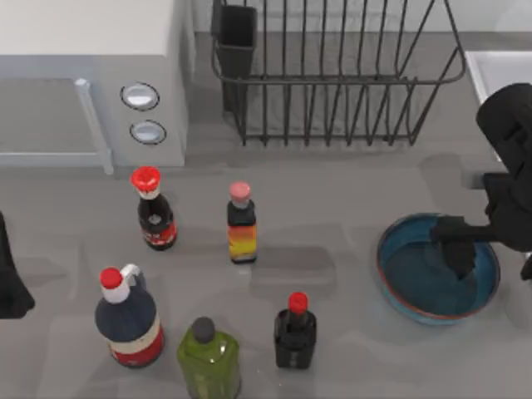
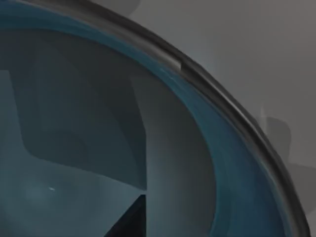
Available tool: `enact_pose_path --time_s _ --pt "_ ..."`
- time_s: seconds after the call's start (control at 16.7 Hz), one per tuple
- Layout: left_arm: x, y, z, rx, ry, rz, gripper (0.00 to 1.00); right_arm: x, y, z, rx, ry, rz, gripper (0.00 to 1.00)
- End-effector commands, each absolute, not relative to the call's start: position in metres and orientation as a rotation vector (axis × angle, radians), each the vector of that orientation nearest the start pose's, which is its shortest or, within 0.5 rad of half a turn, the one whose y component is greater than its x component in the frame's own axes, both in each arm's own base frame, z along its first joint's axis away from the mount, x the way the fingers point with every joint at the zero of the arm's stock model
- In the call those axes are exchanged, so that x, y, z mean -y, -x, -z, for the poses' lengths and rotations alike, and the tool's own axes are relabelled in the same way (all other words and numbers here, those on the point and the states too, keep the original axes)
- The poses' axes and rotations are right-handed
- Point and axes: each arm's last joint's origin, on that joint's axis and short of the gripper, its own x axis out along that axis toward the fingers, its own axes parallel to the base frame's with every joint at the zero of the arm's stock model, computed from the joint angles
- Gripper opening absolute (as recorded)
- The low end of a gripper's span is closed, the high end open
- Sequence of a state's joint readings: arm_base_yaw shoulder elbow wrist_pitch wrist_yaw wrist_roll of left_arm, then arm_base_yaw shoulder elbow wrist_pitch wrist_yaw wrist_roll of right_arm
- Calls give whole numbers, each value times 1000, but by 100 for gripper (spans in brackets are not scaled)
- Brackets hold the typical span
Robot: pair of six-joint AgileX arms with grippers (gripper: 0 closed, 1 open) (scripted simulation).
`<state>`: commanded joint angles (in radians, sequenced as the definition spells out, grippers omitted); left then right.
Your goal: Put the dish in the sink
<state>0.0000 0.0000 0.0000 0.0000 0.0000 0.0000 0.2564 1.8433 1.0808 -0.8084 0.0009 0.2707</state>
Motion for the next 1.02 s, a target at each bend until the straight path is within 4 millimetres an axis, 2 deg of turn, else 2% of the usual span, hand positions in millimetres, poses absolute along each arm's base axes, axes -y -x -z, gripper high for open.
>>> enact_pose_path --time_s 0.48,1.02 --pt "1 -106 -160 0 0 0 100 -82 -305 -129 -1571 -8 8 2" --pt "1 -106 -160 0 0 0 100 -81 -305 -130 -1569 -8 9 0"
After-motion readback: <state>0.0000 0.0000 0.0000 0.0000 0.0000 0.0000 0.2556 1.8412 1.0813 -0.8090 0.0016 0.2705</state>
